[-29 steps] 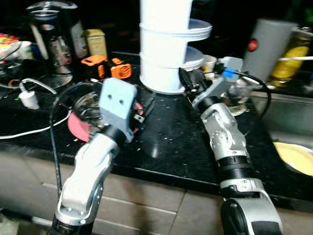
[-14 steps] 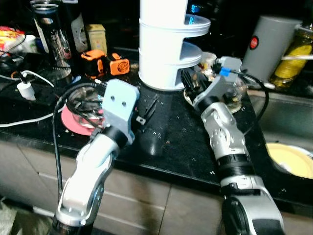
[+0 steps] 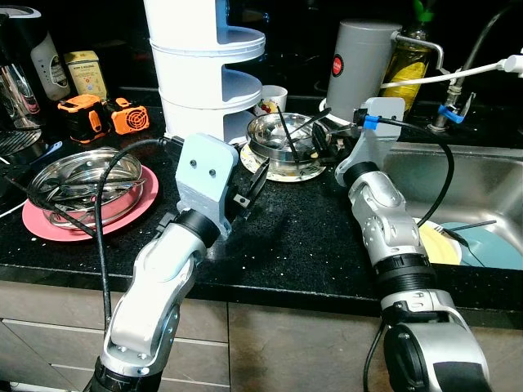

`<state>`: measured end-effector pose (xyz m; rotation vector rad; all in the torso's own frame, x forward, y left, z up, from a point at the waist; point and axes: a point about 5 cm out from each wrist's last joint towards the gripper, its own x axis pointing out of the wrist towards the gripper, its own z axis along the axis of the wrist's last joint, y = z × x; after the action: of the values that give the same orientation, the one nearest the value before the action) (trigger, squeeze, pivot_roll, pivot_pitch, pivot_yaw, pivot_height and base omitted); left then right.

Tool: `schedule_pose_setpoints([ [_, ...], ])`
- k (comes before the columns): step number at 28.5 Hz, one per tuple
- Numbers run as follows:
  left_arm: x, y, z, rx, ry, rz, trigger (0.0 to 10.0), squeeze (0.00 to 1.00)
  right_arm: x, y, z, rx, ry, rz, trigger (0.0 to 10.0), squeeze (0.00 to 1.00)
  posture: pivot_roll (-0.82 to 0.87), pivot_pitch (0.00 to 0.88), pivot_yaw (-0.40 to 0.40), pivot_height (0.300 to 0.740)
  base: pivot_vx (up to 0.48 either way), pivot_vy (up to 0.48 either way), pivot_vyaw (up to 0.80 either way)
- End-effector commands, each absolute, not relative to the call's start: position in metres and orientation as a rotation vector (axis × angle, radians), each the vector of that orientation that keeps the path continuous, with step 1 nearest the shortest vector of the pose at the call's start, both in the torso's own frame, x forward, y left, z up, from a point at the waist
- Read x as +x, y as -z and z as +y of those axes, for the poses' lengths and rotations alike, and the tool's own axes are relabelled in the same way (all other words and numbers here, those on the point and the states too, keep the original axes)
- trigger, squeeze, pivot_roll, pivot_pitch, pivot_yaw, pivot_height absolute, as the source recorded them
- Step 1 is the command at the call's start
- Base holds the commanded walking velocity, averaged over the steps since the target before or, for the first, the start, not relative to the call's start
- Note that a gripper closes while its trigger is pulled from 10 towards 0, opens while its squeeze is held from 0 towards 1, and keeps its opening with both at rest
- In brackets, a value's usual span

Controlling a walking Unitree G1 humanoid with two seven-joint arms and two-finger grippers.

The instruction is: Kitchen organization

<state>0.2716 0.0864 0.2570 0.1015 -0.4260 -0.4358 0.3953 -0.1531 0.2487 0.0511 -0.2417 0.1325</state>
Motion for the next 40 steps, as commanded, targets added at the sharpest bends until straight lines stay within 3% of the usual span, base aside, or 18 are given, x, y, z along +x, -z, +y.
schedule_pose_setpoints([
  [1, 0.273, -0.252, 0.089, 0.109, 0.416, -0.409, 10.0, 0.00, 0.398, -0.250, -0.152, 0.022, -0.116, -0.222, 10.0, 1.00, 0.04, 0.000, -0.066, 0.740, 0.000, 0.000, 0.00],
  [2, 0.273, -0.252, 0.090, 0.110, 0.415, -0.408, 10.0, 0.00, 0.399, -0.250, -0.151, 0.013, -0.120, -0.212, 10.0, 0.17, 0.04, 0.000, -0.066, 0.740, 0.000, 0.000, 0.00],
  [3, 0.273, -0.252, 0.090, 0.110, 0.414, -0.408, 10.0, 0.00, 0.399, -0.249, -0.151, 0.006, -0.123, -0.207, 10.0, 0.17, 0.04, 0.000, -0.066, 0.740, 0.000, 0.000, 0.00],
  [4, 0.273, -0.251, 0.090, 0.110, 0.412, -0.406, 10.0, 0.00, 0.400, -0.249, -0.148, 0.016, -0.138, -0.195, 10.0, 0.00, 0.04, 0.000, -0.068, 0.740, 0.000, 0.000, 0.00],
  [20, 0.272, -0.249, 0.091, 0.112, 0.393, -0.394, 10.0, 0.00, 0.418, -0.273, -0.120, 0.011, -0.172, -0.017, 10.0, 0.00, 0.05, 0.000, -0.083, 0.740, 0.000, 0.000, 0.00],
  [40, 0.268, -0.250, 0.090, 0.102, 0.380, -0.391, 10.0, 0.00, 0.428, -0.279, -0.130, -0.034, -0.137, 0.129, 10.0, 0.00, 0.05, 0.000, -0.106, 0.740, 0.000, 0.000, 0.00],
])
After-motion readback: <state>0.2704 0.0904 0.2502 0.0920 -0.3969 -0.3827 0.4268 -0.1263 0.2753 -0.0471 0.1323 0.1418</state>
